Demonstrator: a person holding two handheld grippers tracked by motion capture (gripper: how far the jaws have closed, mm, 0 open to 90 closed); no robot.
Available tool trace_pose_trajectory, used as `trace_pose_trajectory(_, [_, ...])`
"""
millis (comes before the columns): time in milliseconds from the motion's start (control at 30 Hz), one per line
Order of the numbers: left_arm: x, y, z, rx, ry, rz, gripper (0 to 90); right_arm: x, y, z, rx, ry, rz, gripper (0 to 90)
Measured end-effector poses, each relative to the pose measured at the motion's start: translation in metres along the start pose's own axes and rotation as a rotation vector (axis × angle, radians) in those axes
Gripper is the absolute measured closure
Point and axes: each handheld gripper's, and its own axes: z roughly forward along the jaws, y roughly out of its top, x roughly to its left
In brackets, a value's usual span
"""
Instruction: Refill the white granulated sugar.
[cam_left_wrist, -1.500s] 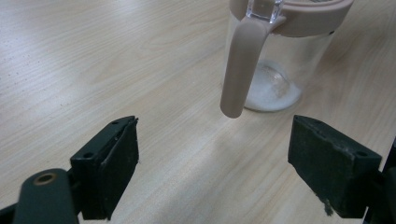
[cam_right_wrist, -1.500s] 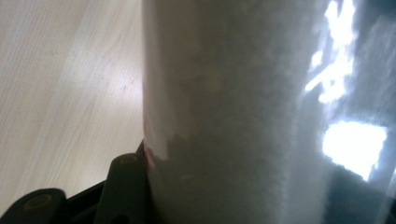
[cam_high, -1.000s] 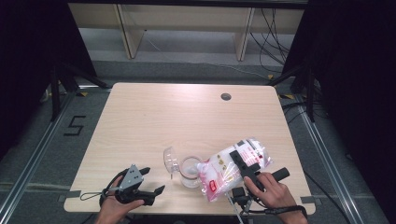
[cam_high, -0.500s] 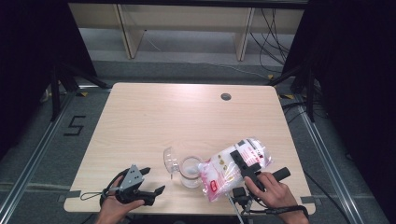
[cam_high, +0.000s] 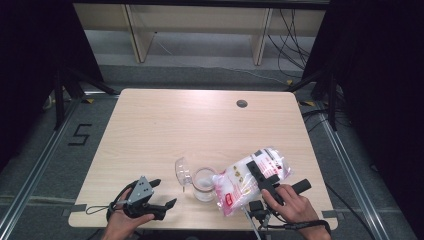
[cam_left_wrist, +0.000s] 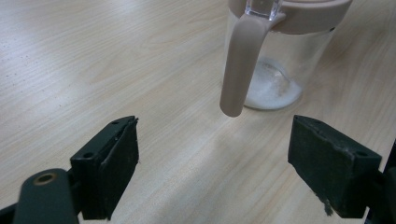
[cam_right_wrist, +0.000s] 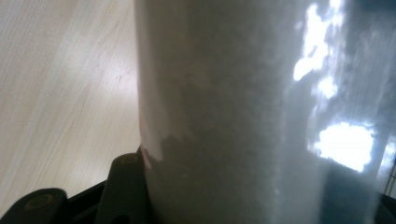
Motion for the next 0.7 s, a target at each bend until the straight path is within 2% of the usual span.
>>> trace_pose_trajectory(100, [0.0000, 0.0001, -0.0001, 0.002, -0.002, 0.002, 16.1, 0.0018, -0.0005, -0.0004, 0.004, 0.000, 0.024, 52.6])
trace_pose_trajectory(300, [0.0000, 0.0001, -0.0001, 0.001, 0.000, 0.002, 16.1, 0.0031, -0.0008, 0.0001, -0.002, -0.001, 0.023, 52.8])
trace_pose_trajectory(567, [0.0002, 0.0002, -0.0003, 0.007, -0.004, 0.009, 16.1, 0.0067, -0.0006, 0.0021, -0.018, 0.014, 0.057, 53.2])
trace_pose_trajectory(633, [-0.0002, 0.0001, -0.0003, 0.007, -0.004, 0.004, 16.1, 0.0050, -0.0007, 0.0016, -0.015, 0.011, 0.040, 53.2])
trace_pose_trajectory(700, [-0.0002, 0.0001, -0.0003, 0.007, -0.004, 0.003, 16.1, 0.0050, -0.0007, 0.0013, -0.015, 0.009, 0.045, 53.2])
